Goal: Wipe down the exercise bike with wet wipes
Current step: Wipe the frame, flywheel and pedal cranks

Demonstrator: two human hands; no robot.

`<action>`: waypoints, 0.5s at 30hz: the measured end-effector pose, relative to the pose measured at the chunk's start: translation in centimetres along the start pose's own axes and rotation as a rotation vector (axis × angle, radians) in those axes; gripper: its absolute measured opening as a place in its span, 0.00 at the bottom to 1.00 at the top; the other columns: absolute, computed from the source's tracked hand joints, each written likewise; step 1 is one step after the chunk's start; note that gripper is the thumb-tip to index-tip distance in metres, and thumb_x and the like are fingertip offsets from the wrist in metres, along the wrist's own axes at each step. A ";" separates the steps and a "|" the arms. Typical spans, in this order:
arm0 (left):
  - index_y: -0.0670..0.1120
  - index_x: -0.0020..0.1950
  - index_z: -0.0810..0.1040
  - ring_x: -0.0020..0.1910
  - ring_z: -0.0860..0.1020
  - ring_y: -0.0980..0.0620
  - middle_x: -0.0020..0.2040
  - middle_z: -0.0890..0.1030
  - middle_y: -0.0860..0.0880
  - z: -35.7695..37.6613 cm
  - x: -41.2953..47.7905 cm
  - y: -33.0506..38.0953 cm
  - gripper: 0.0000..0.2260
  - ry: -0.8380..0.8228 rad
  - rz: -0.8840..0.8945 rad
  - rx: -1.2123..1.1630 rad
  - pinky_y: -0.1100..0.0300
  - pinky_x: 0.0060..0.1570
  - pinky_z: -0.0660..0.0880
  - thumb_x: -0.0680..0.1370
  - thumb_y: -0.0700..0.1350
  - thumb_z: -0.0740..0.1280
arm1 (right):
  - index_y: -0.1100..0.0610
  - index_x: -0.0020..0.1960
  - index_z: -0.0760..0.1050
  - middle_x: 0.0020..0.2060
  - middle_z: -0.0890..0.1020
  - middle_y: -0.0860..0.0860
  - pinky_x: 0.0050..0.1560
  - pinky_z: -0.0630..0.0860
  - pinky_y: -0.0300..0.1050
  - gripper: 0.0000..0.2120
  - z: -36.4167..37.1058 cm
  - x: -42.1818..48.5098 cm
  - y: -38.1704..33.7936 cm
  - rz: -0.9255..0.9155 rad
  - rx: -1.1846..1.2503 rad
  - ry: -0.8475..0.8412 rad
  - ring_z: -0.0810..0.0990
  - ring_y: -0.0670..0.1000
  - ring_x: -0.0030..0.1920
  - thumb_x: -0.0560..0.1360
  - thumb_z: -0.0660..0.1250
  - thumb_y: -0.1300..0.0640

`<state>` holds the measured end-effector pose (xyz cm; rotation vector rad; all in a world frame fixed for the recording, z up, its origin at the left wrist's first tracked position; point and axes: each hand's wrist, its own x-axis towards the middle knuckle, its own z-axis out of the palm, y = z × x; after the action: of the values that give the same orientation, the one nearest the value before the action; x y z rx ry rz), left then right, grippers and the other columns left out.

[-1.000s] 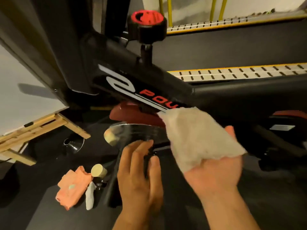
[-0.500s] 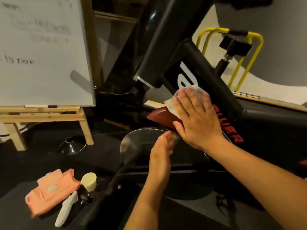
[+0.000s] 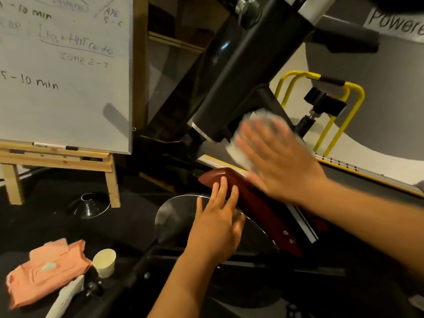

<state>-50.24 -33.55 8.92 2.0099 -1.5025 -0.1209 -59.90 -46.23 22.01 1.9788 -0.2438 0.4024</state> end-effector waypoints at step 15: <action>0.56 0.80 0.53 0.79 0.50 0.52 0.80 0.38 0.55 -1.2 -0.3 -0.7 0.27 -0.061 0.047 -0.036 0.43 0.77 0.51 0.82 0.54 0.58 | 0.56 0.80 0.45 0.79 0.46 0.59 0.76 0.39 0.61 0.35 -2.5 8.3 3.9 0.233 0.019 0.128 0.43 0.60 0.78 0.79 0.45 0.38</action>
<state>-49.22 -32.67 9.43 1.9571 -1.5736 -0.1901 -54.04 -45.56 29.40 1.9407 -0.3919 0.6814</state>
